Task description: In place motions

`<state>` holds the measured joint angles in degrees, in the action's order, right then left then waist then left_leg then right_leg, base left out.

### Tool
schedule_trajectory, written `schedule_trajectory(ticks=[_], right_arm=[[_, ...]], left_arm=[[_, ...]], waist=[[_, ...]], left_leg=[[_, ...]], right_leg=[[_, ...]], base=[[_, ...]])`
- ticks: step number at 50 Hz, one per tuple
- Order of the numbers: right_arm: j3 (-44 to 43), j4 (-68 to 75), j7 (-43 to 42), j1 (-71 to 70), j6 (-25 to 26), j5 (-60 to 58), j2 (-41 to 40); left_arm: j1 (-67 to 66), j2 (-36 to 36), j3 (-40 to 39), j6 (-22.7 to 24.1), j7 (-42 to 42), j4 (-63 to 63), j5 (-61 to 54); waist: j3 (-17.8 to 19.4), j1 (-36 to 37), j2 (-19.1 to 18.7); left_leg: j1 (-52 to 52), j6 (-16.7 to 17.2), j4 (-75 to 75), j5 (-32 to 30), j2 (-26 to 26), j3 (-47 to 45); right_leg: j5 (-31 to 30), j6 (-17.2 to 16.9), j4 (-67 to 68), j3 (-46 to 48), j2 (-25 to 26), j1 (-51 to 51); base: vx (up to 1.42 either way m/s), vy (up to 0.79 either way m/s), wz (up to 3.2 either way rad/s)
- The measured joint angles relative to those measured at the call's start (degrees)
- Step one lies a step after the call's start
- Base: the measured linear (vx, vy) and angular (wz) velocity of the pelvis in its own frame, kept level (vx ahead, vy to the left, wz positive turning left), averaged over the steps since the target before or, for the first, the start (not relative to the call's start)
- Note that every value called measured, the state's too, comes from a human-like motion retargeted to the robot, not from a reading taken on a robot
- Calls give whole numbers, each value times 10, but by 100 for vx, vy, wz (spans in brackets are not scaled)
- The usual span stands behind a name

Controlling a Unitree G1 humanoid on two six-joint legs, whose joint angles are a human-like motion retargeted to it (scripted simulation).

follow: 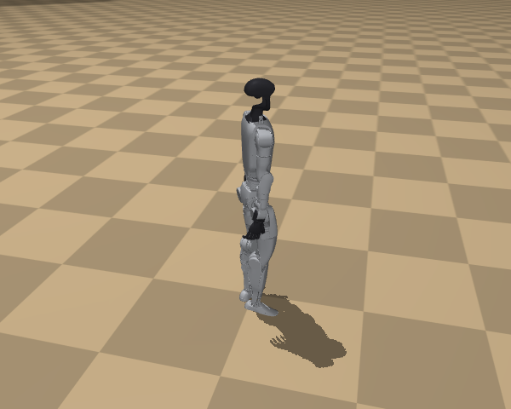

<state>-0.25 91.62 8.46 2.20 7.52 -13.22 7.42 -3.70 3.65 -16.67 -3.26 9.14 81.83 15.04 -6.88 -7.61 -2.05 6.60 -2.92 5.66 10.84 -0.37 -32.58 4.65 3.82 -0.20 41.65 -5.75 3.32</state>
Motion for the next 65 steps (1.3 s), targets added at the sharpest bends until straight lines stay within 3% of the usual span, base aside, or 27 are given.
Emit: schedule_trajectory(ticks=[3,7,12,14,16,22,30,35,37,39,45,48,50,52,53,55,65], right_arm=[[2,4,-2,2,8,-25,10],[5,9,-6,3,17,-45,21],[-1,10,-5,3,21,-47,21],[-4,7,-5,1,21,-48,20],[-6,-2,-3,-3,19,-50,20],[-5,-40,-3,-19,11,-52,14],[-21,-79,19,-2,-10,-11,4],[-16,-71,4,5,-16,-8,0],[-19,-56,-5,2,-17,-6,-5],[-24,-44,-7,3,-15,-1,-11],[-21,-34,16,5,-11,10,-21],[-13,-40,21,5,-9,1,-21],[-6,-49,27,6,-9,-8,-22],[-1,-59,36,6,-11,-22,-22],[-5,-65,41,9,-12,-33,-22],[-16,-78,44,15,-14,-58,-20],[-6,-79,30,9,-21,-62,-26]], left_arm=[[-6,-9,-2,5,-6,6,-10],[-14,-8,-11,5,-15,24,-18],[-27,10,-29,7,-30,47,-10],[-35,15,-35,7,-37,54,-11],[-42,17,-47,6,-46,65,-17],[-50,8,-85,4,-50,93,-52],[-42,-1,-70,6,-46,86,-40],[-19,3,-52,5,-35,77,-28],[-9,9,-45,4,-36,79,-23],[1,13,-36,4,-39,83,-23],[19,29,-18,4,-32,72,-10],[20,32,-13,6,-27,61,-11],[22,37,-12,5,-20,58,-18],[25,45,-6,2,-9,59,-17],[25,47,3,1,-7,61,-13],[29,45,21,-1,-13,70,-6],[53,30,74,4,-1,70,-7]], waist=[[-9,-2,0],[-20,-14,1],[-34,1,14],[-37,14,14],[-38,28,11],[-30,52,12],[-25,70,-17],[-28,42,-59],[-38,23,-52],[-47,3,-48],[-52,-28,-30],[-36,-45,-5],[-17,-46,17],[-13,-11,39],[-11,-14,42],[-15,2,42],[-19,-56,15]], left_leg=[[-28,28,-6,25,21,-121],[-54,27,2,20,41,-225],[-56,24,4,-21,45,-186],[-61,39,-10,-38,44,-188],[-66,55,-34,-40,38,-191],[-53,51,-43,-36,33,-118],[-44,31,-30,-11,44,-27],[-17,20,-1,2,79,49],[2,10,3,-2,61,89],[15,2,1,-10,44,131],[24,-12,-13,-31,3,217],[0,-20,-21,-38,-32,251],[-30,-23,-29,-42,-51,263],[-46,-25,-35,-43,-65,240],[-49,-26,-33,-45,-68,252],[-50,-26,-32,-46,-67,253],[-43,-26,-43,-42,-55,214]], right_leg=[[10,-14,0,60,-9,-5],[23,-34,5,134,-20,-18],[31,-58,13,202,-22,-36],[31,-66,16,223,-14,-43],[30,-74,21,242,-5,-52],[7,-89,41,274,-6,-79],[-82,-97,114,310,-31,-129],[-123,-38,303,203,-113,-92],[-97,-71,344,98,-125,-38],[-64,-101,351,-1,-103,12],[42,-133,239,-133,-24,70],[53,-117,143,-123,-5,59],[-1,-45,99,-116,5,45],[13,-89,116,-140,-9,30],[15,-89,121,-126,-9,28],[16,-120,142,-129,-30,31],[-6,-94,142,-141,-20,67]], base=[[18,-25,235],[29,-31,240],[37,-34,168],[35,-31,111],[43,-34,95],[42,-27,65],[47,-18,87],[41,-20,149],[29,-23,182],[19,-23,181],[12,-25,141],[7,-19,131],[8,-9,52],[10,-4,-23],[10,0,34],[7,3,19],[-13,6,-33]])
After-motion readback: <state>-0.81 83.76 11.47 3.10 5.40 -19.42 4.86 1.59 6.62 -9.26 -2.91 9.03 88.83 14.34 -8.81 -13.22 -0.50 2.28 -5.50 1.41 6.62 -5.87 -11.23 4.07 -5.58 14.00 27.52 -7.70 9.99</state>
